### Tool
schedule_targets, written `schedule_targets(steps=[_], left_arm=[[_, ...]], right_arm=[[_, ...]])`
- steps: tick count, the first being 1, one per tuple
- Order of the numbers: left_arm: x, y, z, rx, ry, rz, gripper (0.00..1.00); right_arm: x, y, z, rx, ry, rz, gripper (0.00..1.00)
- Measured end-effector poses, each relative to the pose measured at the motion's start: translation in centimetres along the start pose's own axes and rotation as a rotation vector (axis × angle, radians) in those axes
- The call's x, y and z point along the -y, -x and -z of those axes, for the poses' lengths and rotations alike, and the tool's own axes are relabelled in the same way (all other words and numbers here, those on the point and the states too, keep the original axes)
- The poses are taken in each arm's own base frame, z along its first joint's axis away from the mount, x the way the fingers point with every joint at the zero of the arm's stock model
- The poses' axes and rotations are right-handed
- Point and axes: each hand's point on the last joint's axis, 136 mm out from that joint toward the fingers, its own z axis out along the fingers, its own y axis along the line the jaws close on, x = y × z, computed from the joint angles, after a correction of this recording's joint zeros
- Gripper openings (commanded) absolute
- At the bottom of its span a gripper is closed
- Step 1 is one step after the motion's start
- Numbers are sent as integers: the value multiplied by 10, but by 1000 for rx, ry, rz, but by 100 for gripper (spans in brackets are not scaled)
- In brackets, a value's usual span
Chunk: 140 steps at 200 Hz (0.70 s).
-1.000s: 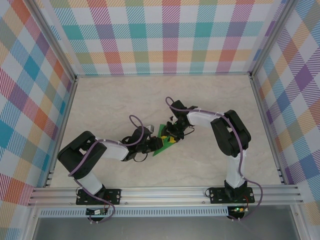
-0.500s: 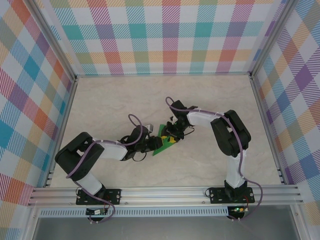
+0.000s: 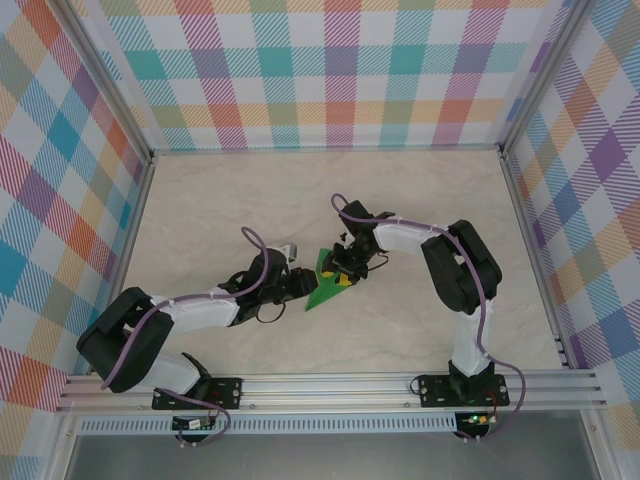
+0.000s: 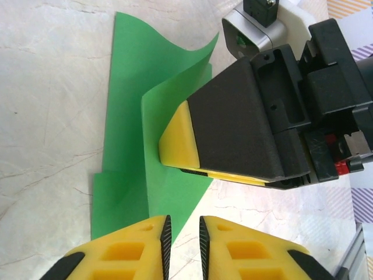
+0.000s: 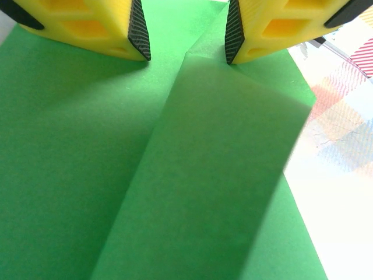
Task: Fold a paper plane with a square sheet of paper (pick it up from the middle)
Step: Fourth fold the wing at the center of the table.
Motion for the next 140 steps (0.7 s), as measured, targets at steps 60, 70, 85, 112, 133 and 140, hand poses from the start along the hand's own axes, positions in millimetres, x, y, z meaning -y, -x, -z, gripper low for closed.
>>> schedule_targets(steps=[60,70,85,112,133,140], left_arm=[[-9,-17,-23,-95,3,16,10],[-11,-18,-24,-99,9,18,10],[-12,-18,-26,-101,14,19,8],[-16,-17,-28,-96,38,22,8],[-21,-16,-28,-90,64,24,8],[-22,-15,-28,-85,71,24,8]], right_arm=[[0,0,0,-2,-2,-5,45],[-1,0,0,-2,-2,-6,45],[-1,0,0,-3,-4,-9,45],[-1,0,0,-4,-5,-13,46],[-1,0,0,-4,-5,-13,46],[-1,0,0,-4,-5,-13,46]])
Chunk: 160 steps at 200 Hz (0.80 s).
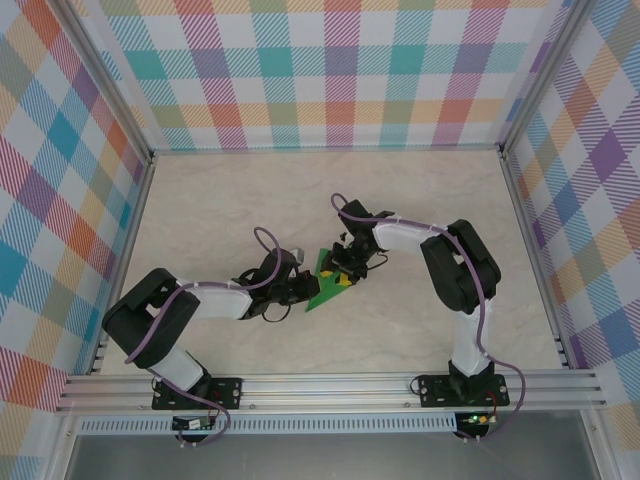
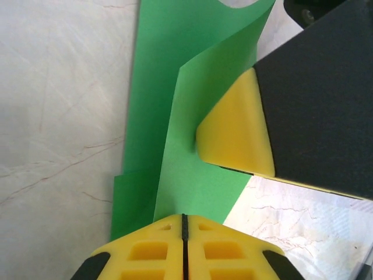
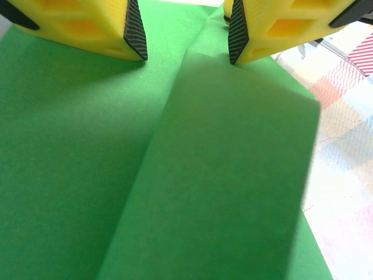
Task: Fold a paper plane with a square sheet of paper (pick it up from the middle)
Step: Fourth fold the wing at the center of the table.
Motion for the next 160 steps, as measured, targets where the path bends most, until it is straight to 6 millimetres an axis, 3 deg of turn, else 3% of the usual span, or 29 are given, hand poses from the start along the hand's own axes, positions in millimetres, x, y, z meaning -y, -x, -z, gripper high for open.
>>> schedule_targets(steps=[115,160], left_arm=[[-7,2,0,8,46,6,9],[2,9,8,36,23,-1,10]], right_arm=[[7,2,2,12,-50,-16,42],[8,2,1,7,-61,-23,41]])
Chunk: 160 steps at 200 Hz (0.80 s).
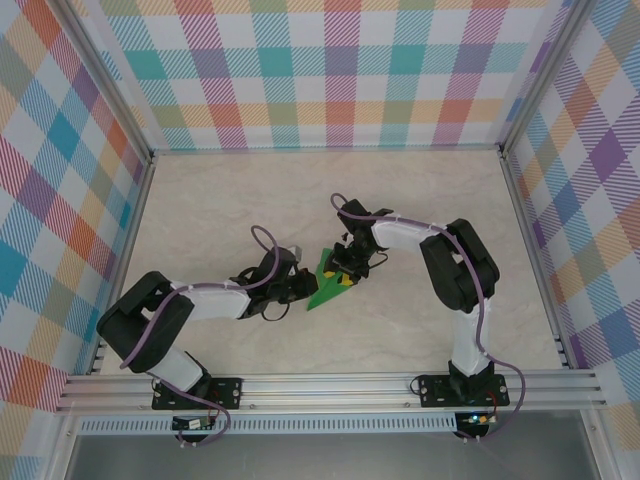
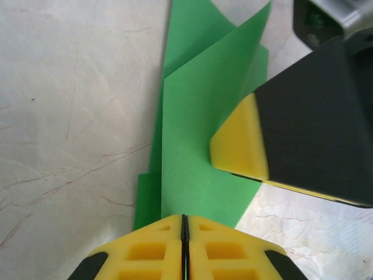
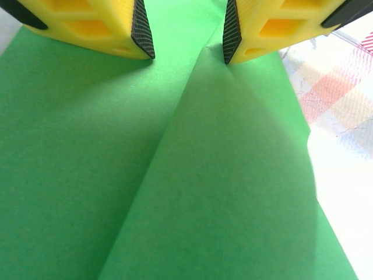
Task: Fold a paper plane with a square sheet of paper (pick it up from the middle)
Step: Fourth fold the wing at the center of the table.
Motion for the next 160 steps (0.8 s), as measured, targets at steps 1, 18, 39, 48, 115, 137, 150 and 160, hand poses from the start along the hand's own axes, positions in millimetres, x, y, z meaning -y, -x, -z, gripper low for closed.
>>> schedule_targets(steps=[1,18,39,48,115,137,150,160], left_arm=[[1,0,0,1,-2,-1,10],[6,4,4,16,-17,-4,10],[9,7,4,22,-26,-3,10],[11,8,4,23,-32,-2,10],[9,3,-11,-14,-34,22,9],[6,2,-13,-19,-19,25,8],[5,3,-13,-15,-11,25,8],[5,4,-14,-13,-7,25,8]], right_arm=[[0,0,0,0,-1,0,41],[0,0,0,-2,-2,-5,41],[0,0,0,-3,-4,-10,41],[0,0,0,-3,-4,-10,41],[0,0,0,-4,-6,-18,41],[0,0,0,-4,-6,-18,41],[1,0,0,-3,-9,-19,40],[2,0,0,-3,-11,-20,39]])
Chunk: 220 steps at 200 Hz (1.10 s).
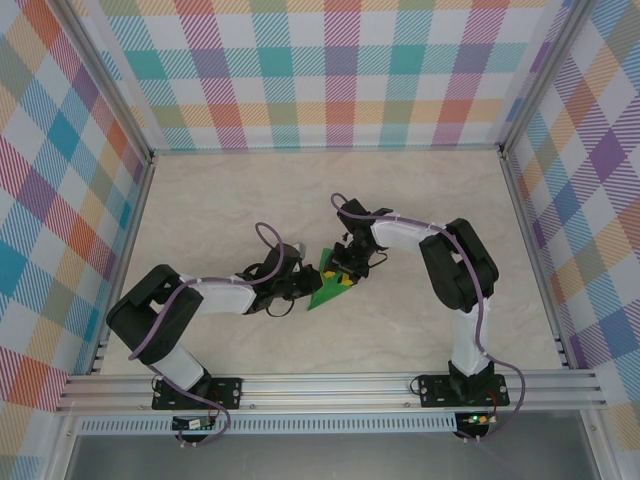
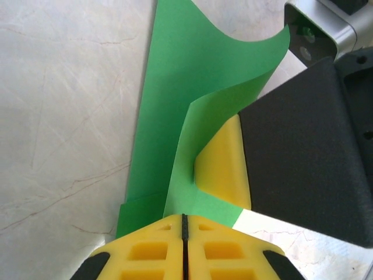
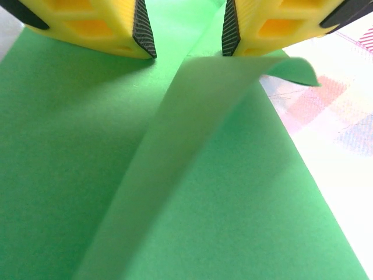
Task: Fold a paper plane with a square sheet of paper (pick it up from the middle)
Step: Fourth fold the wing at the center of the table.
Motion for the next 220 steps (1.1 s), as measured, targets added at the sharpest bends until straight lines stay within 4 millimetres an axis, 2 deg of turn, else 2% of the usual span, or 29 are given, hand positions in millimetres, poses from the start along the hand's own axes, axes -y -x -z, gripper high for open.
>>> schedule_targets(steps=[118,220], left_arm=[[-11,-2,-6,-7,49,5,4],[-11,-2,-7,-10,47,5,3]], right_arm=[[2,0,-1,-5,-15,-8,36],[4,0,-2,-9,-25,-12,34]])
